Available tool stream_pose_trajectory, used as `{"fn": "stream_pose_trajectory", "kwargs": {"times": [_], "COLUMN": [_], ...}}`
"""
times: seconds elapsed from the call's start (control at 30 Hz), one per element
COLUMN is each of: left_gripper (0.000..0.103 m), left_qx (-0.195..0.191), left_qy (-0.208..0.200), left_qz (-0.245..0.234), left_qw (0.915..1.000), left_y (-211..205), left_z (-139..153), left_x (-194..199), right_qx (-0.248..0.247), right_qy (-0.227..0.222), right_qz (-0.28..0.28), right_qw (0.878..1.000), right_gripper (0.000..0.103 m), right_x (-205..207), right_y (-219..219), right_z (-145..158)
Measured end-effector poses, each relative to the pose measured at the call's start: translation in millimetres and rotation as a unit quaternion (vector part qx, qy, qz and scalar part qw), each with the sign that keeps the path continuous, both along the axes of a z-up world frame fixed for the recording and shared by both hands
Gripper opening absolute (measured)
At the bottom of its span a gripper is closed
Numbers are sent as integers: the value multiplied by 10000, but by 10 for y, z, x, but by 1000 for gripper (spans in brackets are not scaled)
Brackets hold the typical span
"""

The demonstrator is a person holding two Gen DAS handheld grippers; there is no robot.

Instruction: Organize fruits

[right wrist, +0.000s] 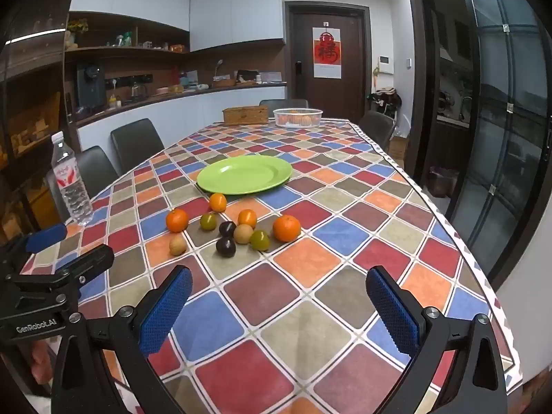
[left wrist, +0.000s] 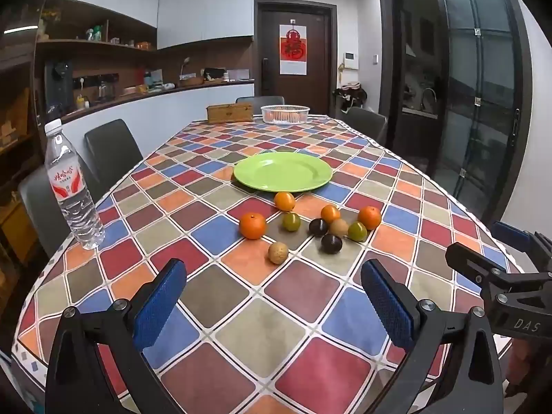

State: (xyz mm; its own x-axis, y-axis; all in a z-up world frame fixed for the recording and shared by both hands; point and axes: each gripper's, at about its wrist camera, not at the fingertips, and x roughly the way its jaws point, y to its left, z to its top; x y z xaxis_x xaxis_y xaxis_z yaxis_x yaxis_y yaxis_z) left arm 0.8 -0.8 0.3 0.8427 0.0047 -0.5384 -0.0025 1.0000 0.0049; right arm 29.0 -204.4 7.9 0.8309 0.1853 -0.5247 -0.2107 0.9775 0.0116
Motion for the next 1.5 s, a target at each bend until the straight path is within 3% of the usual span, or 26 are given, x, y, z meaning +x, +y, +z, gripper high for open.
{"fn": "stream_pose_trajectory", "kwargs": {"times": [0.43,1.5], "left_gripper": [103,103], "left_qx": [-17,-26], "left_qy": [-241,-276], "left_qz": [110,93], "left_qw": [9996,9996], "left_y": [18,-6], "left_z": [23,39], "left_x": [-71,-104], "right_qx": [91,98], "right_qy": [-34,-74], "right_qz": [9,31], "right_qw": [10000,9999], "right_gripper": [102,102], "right_x": [-11,-23], "right_y": [-19,6], "right_z": [7,18]}}
